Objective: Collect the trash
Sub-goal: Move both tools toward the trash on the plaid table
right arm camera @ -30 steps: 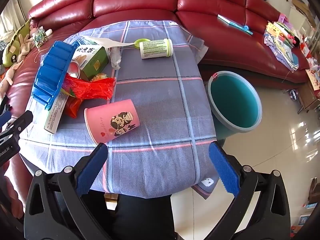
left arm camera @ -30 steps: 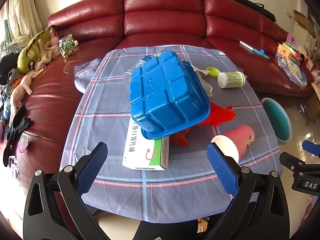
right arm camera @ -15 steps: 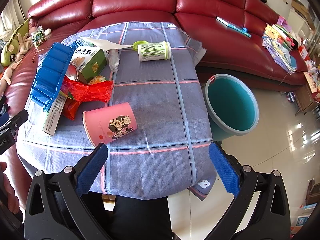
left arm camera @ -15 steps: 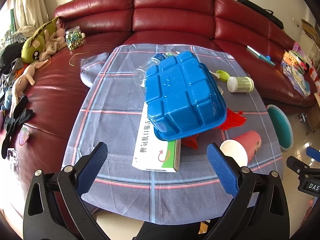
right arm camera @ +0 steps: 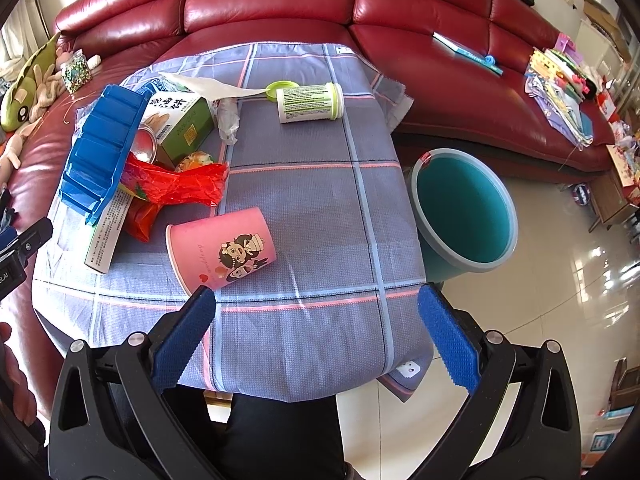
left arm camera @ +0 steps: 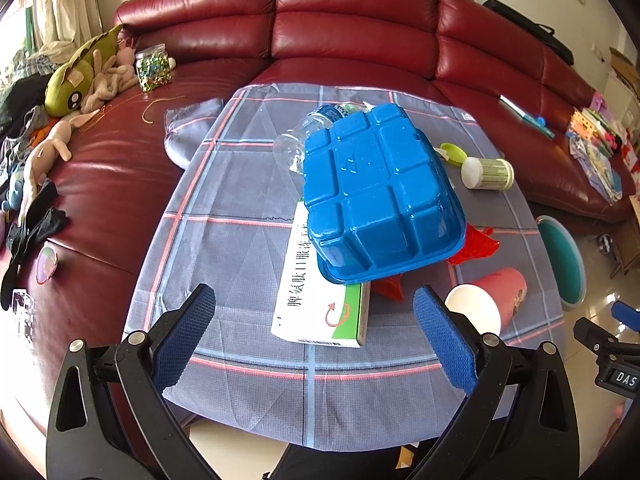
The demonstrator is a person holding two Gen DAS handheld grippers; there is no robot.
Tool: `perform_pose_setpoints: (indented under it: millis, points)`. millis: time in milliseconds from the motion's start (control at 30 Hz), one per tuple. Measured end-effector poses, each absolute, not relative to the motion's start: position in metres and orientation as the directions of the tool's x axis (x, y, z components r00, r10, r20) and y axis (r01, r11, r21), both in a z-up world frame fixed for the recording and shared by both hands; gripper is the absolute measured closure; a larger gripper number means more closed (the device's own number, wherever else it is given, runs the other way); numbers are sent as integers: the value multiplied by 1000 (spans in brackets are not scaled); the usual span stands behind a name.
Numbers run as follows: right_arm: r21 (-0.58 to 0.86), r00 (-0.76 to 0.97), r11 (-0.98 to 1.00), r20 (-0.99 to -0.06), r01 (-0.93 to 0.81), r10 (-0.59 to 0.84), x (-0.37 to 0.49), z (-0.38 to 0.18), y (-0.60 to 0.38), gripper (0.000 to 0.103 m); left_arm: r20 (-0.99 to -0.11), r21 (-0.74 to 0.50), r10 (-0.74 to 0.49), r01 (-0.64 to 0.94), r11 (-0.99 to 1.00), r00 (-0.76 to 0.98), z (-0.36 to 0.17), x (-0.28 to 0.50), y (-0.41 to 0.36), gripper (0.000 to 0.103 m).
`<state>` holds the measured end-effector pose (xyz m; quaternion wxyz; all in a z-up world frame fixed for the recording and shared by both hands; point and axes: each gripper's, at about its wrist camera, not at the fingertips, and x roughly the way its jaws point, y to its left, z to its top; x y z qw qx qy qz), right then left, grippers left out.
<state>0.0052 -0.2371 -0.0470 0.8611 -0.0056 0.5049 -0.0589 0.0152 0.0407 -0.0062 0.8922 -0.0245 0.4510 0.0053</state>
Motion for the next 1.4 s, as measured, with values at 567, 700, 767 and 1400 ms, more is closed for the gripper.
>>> perform_pose_setpoints:
  millis: [567,700,767,1400]
  points:
    - [-65,477,993,-873,99,-105,5,-49,-238,6,-807,-37,-15,-26,999,590,-6,15,40,4]
    - [-66,478,993,-872,97,-104,5,-50,-238,6,-809,-36,-16,-23,999,588,-5,15,38,4]
    - [-66,477,993,-873,99,-105,5,-50,-238,6,-809,-38,-17,-24,999,588,-5,15,38,4]
    - [-55,453,992,-886,116,-102,13,-61,-242,6,-812,-44,-22,-24,999,583,-17,17,42,4]
